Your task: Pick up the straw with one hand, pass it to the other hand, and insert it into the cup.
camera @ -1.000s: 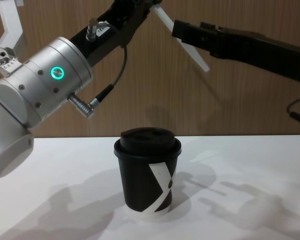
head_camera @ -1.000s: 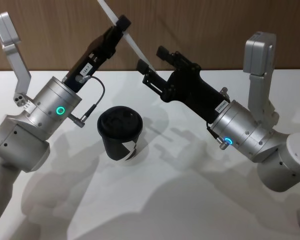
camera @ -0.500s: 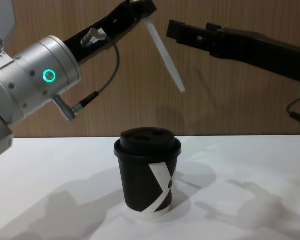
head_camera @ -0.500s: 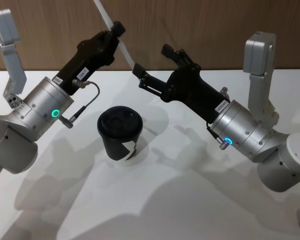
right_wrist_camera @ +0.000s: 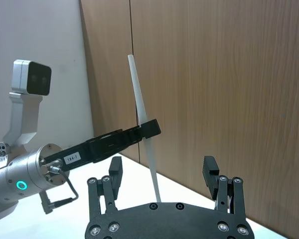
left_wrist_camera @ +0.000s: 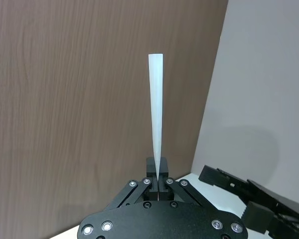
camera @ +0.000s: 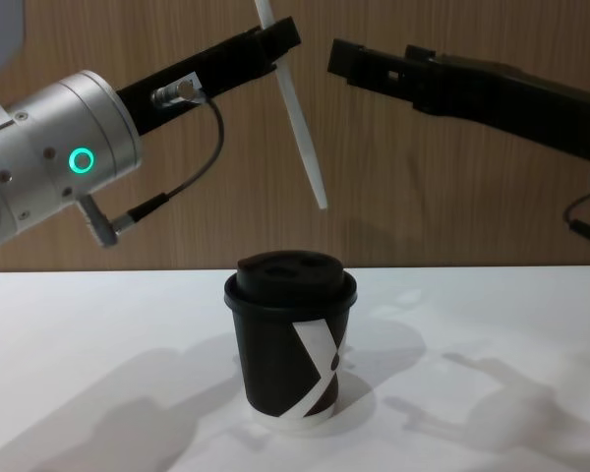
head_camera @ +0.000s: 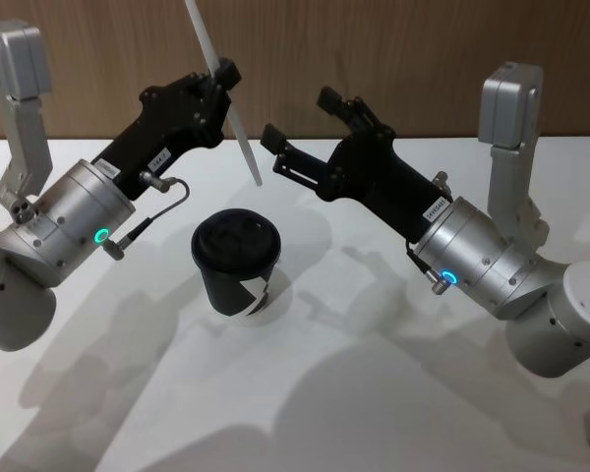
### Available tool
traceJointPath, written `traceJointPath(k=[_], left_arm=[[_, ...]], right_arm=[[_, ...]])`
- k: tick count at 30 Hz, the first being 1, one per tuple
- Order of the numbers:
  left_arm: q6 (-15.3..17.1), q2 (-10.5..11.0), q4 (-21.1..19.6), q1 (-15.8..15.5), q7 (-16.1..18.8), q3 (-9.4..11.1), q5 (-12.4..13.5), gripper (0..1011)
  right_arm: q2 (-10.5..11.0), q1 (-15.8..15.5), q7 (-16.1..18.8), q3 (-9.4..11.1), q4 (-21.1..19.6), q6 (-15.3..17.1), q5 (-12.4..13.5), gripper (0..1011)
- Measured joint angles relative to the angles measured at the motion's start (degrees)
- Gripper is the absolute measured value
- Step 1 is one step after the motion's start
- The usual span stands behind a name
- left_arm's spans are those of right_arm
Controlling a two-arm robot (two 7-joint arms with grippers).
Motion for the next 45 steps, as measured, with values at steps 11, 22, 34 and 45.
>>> traceJointPath(k=[11, 22, 34, 45], left_arm=[[0.0, 1.7, -2.8, 1.2, 2.1, 0.2, 3.7, 5], [1.1, 2.6, -4.5, 1.9, 3.0, 0.1, 5.4, 5], [2.9, 2.7, -4.9, 2.3, 3.4, -0.3, 5.8, 4], [4.8, 2.5, -4.7, 2.7, 2.8, -0.8, 4.8, 5]], right_arm=[[0.0, 0.0, 0.0, 0.0, 0.0, 0.0, 0.0, 1001], [0.0, 0.0, 0.0, 0.0, 0.0, 0.0, 0.0, 1001], [0.0, 0.0, 0.0, 0.0, 0.0, 0.0, 0.0, 1001], [0.0, 0.0, 0.0, 0.0, 0.0, 0.0, 0.0, 1001]])
